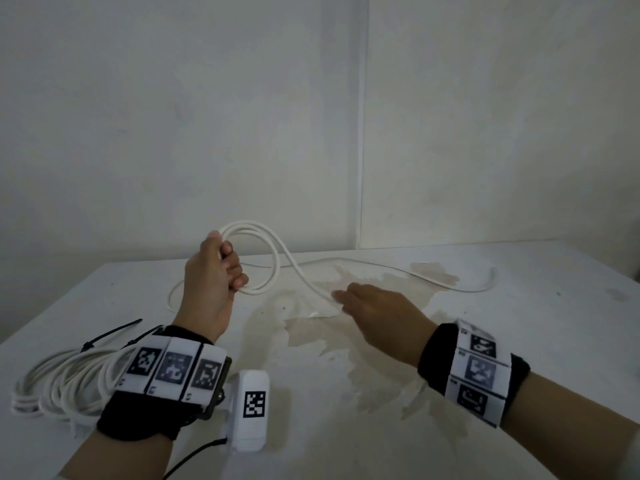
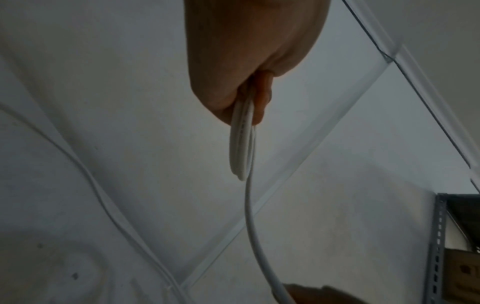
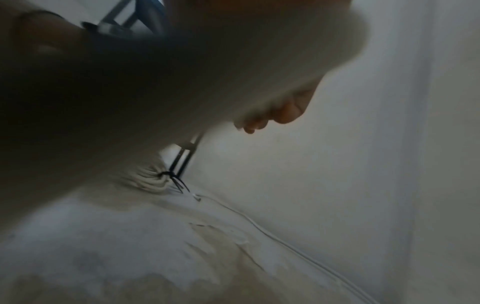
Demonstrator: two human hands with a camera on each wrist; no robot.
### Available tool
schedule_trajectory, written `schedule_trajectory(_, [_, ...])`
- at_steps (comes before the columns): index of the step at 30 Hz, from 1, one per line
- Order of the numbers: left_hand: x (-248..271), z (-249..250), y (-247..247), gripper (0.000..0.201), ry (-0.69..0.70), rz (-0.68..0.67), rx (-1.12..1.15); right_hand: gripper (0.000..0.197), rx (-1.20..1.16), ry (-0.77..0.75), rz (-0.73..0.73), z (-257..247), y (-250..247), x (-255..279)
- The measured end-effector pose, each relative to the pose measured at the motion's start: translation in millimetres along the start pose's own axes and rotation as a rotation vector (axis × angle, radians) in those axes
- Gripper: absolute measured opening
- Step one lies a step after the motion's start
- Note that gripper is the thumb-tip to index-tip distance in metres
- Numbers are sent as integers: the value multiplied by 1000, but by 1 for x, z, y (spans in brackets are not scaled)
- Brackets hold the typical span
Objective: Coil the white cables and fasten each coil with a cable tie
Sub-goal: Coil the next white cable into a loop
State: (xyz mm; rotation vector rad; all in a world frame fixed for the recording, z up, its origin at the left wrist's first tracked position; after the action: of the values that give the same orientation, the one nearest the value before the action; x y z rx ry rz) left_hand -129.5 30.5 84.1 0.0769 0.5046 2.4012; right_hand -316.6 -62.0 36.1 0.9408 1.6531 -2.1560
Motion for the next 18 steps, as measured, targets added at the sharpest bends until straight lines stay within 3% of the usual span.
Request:
schedule_trajectory(4, [6,-6,12,31,2,-43,-62,32,53,-85,-24,-27,1,-1])
schedule_trajectory(9, [20,-20,29,34,31,-101,-229,8,31,-160,26,-43,-10,-8])
schedule_trajectory(13, [36,-38,43,35,-1,-253,-385,8,-80,-217,35,-47,-13,-17])
schedule_trajectory(15, [41,-44,45,33,19,-348,-531,14,-162,-198,13,-47,-21,-22])
schedule_trajectory(18, [47,-47,46,30,46,-463,-688,27,-363,11,-36,-35,-30,-30])
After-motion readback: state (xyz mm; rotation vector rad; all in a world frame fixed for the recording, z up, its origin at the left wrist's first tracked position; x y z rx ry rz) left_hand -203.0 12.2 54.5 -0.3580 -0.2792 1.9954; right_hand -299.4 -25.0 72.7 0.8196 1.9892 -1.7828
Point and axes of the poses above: each hand's wrist, its own x-axis away from the middle knuckle, its own y-axis out of the palm, z = x × y, the point moved 4 cm from there along -x, towards the middle knuckle, and after that the axes turned 2 degrees about z, right-handed, at the moved point
